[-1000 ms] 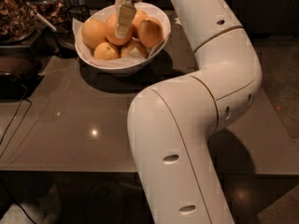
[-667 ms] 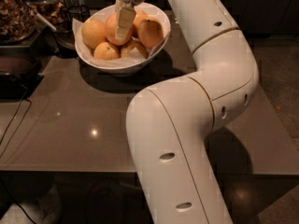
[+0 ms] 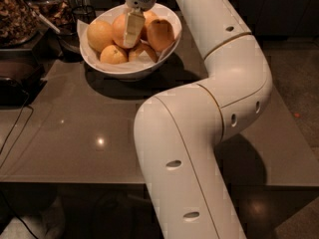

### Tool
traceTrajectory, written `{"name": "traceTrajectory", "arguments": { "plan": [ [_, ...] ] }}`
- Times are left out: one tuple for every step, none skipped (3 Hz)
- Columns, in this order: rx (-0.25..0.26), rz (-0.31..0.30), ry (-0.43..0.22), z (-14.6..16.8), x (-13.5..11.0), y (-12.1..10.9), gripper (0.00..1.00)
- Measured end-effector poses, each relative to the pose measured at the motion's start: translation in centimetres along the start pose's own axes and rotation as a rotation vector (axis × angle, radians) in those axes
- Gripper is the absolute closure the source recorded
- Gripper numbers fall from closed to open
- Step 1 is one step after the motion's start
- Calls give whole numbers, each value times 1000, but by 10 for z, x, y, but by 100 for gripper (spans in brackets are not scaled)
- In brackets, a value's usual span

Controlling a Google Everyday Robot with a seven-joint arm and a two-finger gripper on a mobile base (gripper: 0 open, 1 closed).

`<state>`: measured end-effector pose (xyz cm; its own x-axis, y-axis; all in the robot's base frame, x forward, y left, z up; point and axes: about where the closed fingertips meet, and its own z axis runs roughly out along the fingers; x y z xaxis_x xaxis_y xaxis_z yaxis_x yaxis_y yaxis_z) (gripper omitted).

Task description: Pick orange from white bowl

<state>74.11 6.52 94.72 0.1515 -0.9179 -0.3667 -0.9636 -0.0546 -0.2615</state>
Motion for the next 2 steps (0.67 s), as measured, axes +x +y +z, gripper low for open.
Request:
{"name": "traceTrajectory", "arguments": {
  "plan": [
    [-13, 2, -1, 7, 2, 0, 31],
    [-22, 1, -3, 13, 3, 1, 21]
  ]
}}
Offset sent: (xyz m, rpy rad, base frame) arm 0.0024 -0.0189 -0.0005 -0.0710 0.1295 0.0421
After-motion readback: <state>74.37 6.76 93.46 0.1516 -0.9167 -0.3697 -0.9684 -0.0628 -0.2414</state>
